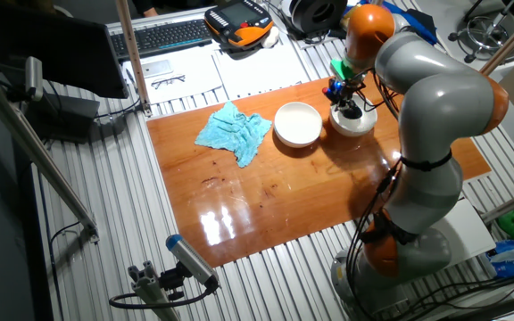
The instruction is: Scoop water with a large spoon from one bowl to another
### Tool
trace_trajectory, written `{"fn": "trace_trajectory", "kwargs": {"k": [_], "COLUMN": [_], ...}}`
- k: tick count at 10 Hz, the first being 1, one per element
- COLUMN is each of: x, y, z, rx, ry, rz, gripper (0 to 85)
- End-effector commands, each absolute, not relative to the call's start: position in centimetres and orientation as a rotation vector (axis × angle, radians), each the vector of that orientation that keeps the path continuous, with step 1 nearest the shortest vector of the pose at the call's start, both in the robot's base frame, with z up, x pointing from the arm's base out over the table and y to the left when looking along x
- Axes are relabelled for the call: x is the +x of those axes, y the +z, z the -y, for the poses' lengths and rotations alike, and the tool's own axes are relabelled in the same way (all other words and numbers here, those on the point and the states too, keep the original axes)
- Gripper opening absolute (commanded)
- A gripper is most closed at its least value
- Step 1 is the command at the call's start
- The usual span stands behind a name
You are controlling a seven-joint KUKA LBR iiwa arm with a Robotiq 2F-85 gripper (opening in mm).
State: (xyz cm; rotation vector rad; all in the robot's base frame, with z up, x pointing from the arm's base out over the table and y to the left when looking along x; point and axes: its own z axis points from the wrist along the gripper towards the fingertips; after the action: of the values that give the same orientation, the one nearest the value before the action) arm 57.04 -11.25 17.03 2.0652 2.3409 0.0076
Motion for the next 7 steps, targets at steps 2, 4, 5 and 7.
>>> {"fn": "trace_trajectory", "kwargs": {"k": [2, 4, 5, 7], "x": [57.11, 57.06, 57.09, 56.95], "y": [17.55, 17.73, 17.77, 17.99], "z": [10.99, 10.92, 10.86, 10.92], "rx": [2.051, 2.036, 2.029, 1.983], "ry": [0.024, 0.056, 0.056, 0.004], "rz": [-2.332, -2.326, -2.332, -2.377], "gripper": [0.0, 0.0, 0.0, 0.0]}}
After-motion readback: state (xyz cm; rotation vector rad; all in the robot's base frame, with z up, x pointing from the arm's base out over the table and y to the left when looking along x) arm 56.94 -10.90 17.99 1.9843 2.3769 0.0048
